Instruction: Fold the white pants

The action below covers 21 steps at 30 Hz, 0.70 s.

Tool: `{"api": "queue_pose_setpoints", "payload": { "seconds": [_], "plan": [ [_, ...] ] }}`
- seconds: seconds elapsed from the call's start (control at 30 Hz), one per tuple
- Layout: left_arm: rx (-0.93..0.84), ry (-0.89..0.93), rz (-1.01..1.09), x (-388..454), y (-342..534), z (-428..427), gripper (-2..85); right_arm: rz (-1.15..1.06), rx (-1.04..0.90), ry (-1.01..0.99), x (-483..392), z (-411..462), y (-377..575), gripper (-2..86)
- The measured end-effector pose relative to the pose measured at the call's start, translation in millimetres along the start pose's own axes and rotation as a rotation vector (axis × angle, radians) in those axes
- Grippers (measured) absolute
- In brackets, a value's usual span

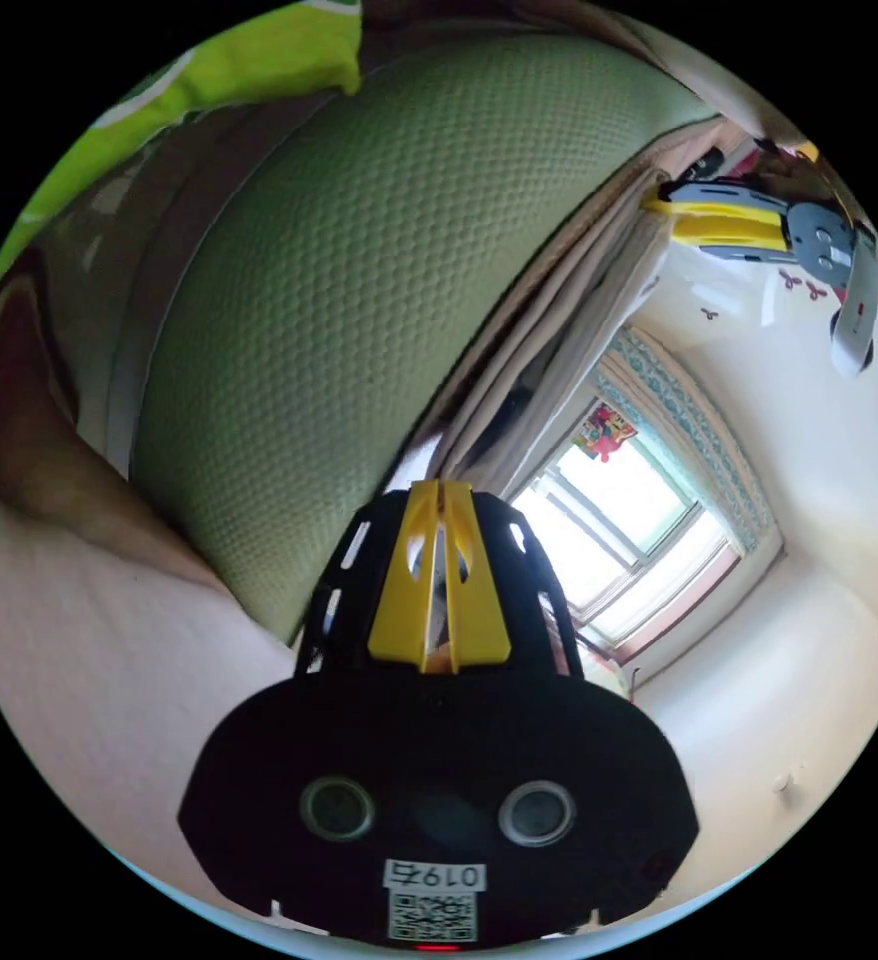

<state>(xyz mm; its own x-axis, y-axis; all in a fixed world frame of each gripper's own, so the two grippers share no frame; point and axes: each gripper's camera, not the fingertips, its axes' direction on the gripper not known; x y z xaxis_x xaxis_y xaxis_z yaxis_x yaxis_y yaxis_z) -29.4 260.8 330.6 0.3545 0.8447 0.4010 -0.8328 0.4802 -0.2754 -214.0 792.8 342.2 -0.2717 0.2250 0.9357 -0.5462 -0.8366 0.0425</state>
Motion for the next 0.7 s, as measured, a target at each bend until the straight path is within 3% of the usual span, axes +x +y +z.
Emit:
{"api": "queue_pose_setpoints", "payload": {
  "seconds": [0.23, 0.47, 0.7],
  "plan": [
    [-0.007, 0.018, -0.007, -4.0, -1.0, 0.7, 6.4, -0.078, -0.002, -0.094, -16.3, 15.5, -7.5, -0.9],
    [-0.008, 0.008, -0.008, -2.8, -3.5, -2.6, 6.3, 0.154, -0.010, -0.329, 4.5, 37.1, 4.9, -0.5],
    [-0.006, 0.010, -0.015, -3.1, -7.3, -7.0, 6.4, 0.220, -0.017, -0.291, -21.3, 43.1, 15.5, 1.4]
  ]
}}
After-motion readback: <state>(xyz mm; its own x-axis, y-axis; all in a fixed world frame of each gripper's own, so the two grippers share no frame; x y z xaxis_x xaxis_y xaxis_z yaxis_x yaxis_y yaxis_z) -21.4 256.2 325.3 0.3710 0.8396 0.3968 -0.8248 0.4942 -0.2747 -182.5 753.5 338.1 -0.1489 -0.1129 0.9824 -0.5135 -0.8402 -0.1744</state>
